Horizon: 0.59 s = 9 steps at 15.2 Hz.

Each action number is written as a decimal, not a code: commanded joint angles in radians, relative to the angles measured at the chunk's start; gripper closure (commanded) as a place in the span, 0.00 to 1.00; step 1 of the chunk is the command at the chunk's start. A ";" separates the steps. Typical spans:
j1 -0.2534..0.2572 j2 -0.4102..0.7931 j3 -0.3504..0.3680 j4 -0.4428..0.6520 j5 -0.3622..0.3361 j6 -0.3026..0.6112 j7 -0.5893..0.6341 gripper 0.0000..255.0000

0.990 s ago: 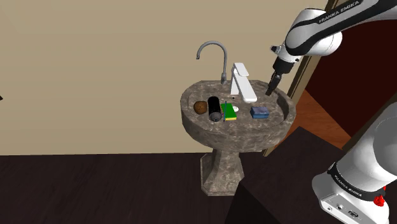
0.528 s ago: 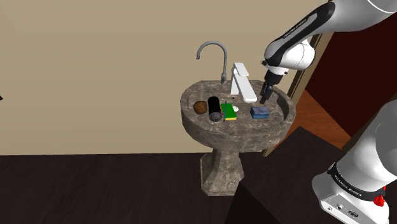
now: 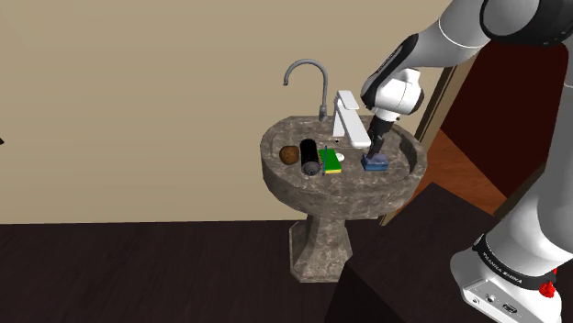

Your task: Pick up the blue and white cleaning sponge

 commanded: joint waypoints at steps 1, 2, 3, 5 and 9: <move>-0.019 0.043 0.022 0.024 0.032 0.007 -0.037 0.00; -0.024 0.055 0.030 0.028 0.044 0.014 -0.047 0.00; -0.030 0.068 0.037 0.032 0.056 0.021 -0.057 0.00; -0.041 0.095 0.053 0.040 0.079 0.034 -0.076 0.00; -0.056 0.128 0.073 0.052 0.108 0.051 -0.101 0.00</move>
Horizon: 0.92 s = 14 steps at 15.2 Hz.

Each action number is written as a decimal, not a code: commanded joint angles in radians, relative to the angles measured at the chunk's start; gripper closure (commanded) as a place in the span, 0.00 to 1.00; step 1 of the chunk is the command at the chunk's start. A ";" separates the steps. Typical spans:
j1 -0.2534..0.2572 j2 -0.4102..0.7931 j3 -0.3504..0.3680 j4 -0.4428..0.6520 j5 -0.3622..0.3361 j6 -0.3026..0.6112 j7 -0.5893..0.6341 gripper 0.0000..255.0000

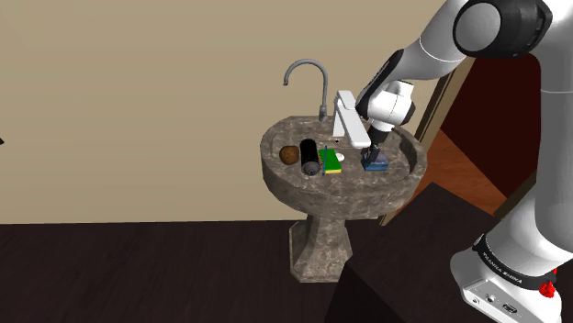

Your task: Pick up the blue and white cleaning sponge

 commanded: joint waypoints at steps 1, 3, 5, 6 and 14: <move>-0.002 0.003 0.002 0.001 0.003 0.002 -0.004 1.00; -0.003 0.003 0.002 0.001 0.004 0.002 -0.005 1.00; -0.003 0.003 0.002 0.001 0.004 0.002 -0.004 1.00; -0.003 0.004 0.002 0.001 0.004 0.002 -0.004 1.00; 0.020 -0.048 -0.028 -0.017 -0.041 -0.024 0.034 1.00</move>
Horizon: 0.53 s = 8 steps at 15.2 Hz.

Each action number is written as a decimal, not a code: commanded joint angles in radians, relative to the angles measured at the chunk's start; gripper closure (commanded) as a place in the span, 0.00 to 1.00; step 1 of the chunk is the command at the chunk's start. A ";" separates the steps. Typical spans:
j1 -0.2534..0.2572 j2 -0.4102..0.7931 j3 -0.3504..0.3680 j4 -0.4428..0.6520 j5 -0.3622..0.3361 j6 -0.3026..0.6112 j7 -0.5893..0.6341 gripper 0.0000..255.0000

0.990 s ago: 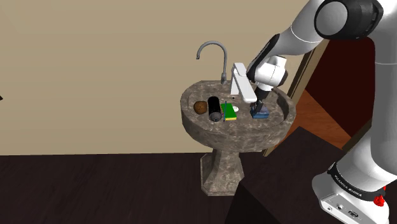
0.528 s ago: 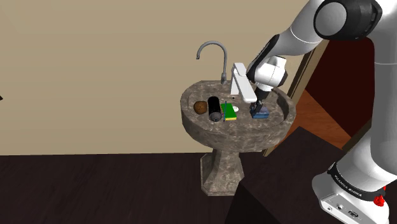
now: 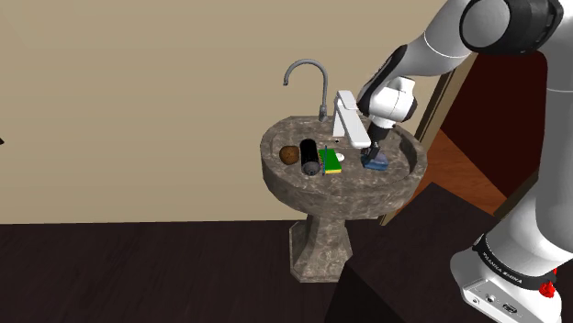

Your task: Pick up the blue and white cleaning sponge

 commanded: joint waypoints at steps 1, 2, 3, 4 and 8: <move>0.011 -0.027 -0.015 -0.011 -0.023 -0.012 0.018 1.00; 0.016 -0.040 -0.023 -0.015 -0.035 -0.019 0.028 1.00; 0.022 -0.053 -0.031 -0.018 -0.047 -0.026 0.038 1.00; 0.027 -0.066 -0.038 -0.022 -0.059 -0.034 0.048 1.00; 0.048 -0.117 -0.067 -0.032 -0.110 -0.063 0.089 1.00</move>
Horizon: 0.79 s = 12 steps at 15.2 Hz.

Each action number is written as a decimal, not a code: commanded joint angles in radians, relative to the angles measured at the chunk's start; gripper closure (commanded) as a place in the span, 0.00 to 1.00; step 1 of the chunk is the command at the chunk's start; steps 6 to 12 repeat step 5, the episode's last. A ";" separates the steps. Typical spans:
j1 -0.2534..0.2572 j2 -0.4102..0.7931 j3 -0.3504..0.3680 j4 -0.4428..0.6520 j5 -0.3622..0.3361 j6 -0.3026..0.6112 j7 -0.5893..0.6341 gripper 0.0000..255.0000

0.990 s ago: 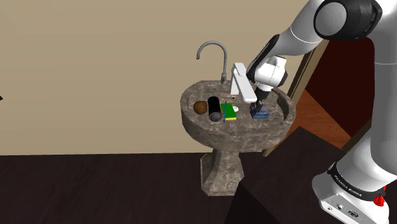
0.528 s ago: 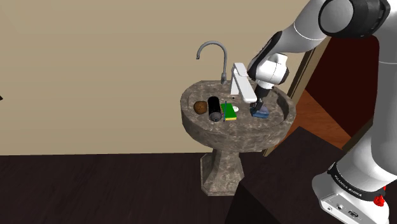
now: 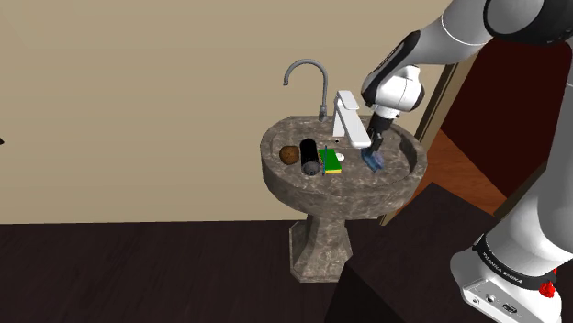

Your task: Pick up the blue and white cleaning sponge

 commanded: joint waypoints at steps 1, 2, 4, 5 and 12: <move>0.008 -0.025 -0.015 -0.004 -0.026 -0.016 0.019 1.00; 0.013 -0.038 -0.022 -0.006 -0.039 -0.024 0.030 1.00; 0.018 -0.052 -0.029 -0.008 -0.054 -0.033 0.042 1.00; 0.018 -0.052 -0.029 -0.008 -0.054 -0.033 0.042 1.00; 0.018 -0.052 -0.029 -0.008 -0.054 -0.033 0.042 1.00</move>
